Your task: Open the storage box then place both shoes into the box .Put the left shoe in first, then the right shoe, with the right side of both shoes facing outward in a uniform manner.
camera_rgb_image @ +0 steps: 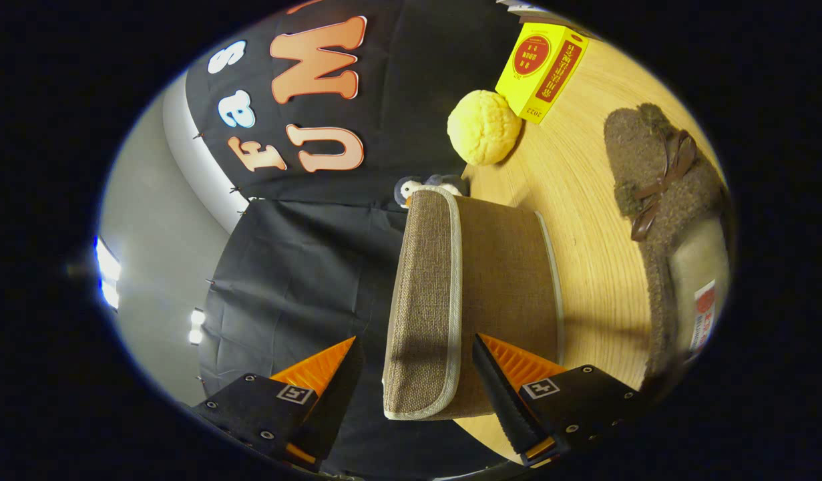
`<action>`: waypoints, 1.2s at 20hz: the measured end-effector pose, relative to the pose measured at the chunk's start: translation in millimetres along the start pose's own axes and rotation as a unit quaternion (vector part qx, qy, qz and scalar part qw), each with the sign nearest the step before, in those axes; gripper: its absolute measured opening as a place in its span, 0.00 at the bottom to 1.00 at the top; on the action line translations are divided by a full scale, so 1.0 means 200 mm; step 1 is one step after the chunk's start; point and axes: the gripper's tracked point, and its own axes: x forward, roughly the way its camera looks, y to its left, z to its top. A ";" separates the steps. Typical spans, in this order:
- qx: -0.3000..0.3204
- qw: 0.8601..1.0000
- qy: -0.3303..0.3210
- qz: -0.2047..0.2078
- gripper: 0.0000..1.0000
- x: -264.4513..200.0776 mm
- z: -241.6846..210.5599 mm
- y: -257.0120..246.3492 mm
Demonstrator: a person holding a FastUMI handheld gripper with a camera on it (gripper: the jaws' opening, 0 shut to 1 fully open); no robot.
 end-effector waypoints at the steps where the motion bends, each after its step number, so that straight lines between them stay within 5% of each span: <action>1: 0.010 1.000 0.003 0.013 0.97 0.00 0.00 0.03; 10: 0.036 0.997 -0.023 0.062 0.87 -0.04 0.07 0.12; 12: 0.032 0.997 -0.026 0.060 0.69 -0.02 0.08 0.13; 15: 0.029 0.999 -0.014 0.025 0.05 0.03 0.03 0.06; 24: 0.022 0.995 -0.043 0.090 0.00 0.06 0.06 0.39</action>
